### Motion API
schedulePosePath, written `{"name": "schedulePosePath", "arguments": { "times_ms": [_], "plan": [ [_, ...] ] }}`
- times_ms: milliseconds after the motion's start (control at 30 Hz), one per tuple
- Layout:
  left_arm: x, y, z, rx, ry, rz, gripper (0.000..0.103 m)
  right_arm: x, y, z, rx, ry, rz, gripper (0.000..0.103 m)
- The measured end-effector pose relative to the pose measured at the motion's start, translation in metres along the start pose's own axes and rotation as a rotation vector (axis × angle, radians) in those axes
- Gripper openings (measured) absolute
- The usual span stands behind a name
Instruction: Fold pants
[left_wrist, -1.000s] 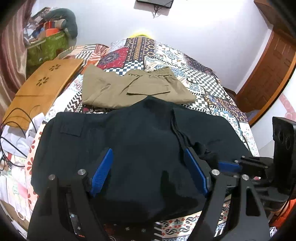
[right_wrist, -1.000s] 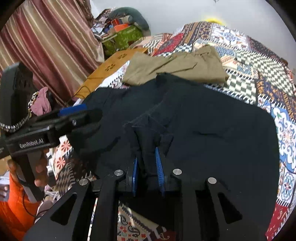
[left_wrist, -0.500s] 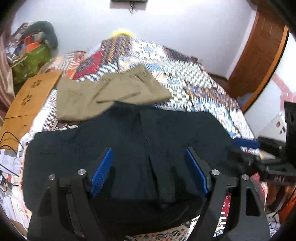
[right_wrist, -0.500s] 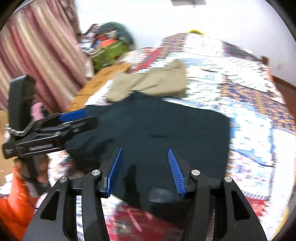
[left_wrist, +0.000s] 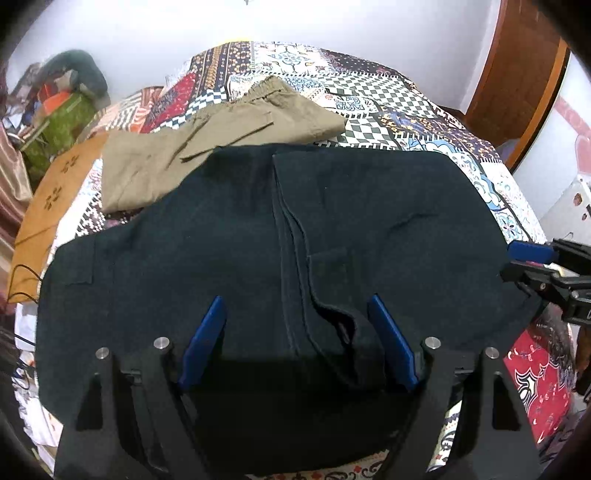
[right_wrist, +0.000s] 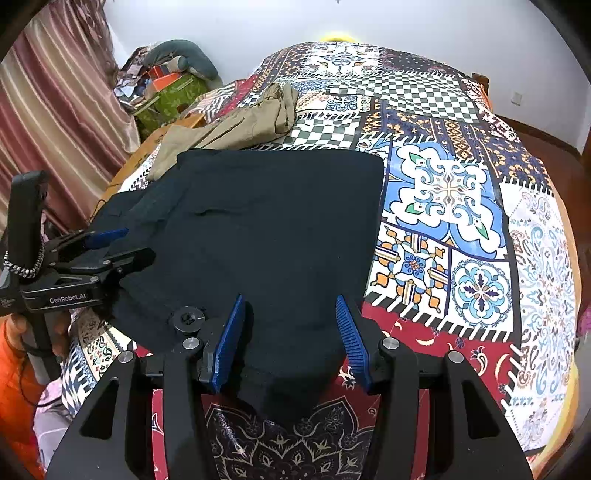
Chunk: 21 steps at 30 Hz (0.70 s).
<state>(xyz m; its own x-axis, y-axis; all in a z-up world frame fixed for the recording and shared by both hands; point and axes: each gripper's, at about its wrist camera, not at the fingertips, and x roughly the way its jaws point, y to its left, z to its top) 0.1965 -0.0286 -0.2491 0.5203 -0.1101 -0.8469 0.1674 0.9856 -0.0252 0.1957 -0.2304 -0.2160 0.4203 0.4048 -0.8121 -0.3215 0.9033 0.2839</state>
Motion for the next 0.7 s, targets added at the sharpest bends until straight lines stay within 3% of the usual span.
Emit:
{"name": "schedulePosePath", "arguments": {
  "times_ms": [133, 433, 567, 700],
  "plan": [
    [-0.027, 0.015, 0.001, -0.064, -0.043, -0.025, 0.080, -0.010, -0.001, 0.007, -0.001, 0.000, -0.012, 0.048],
    [-0.109, 0.094, -0.013, -0.231, -0.198, 0.092, 0.080, -0.029, 0.032, 0.045, -0.066, -0.109, 0.047, 0.048],
    [-0.118, 0.133, -0.035, -0.331, -0.187, 0.130, 0.080, -0.026, 0.057, 0.061, -0.116, -0.148, 0.078, 0.048],
    [-0.106, 0.171, -0.069, -0.470, -0.117, 0.102, 0.080, -0.011, 0.082, 0.068, -0.177, -0.128, 0.087, 0.048]
  ]
}}
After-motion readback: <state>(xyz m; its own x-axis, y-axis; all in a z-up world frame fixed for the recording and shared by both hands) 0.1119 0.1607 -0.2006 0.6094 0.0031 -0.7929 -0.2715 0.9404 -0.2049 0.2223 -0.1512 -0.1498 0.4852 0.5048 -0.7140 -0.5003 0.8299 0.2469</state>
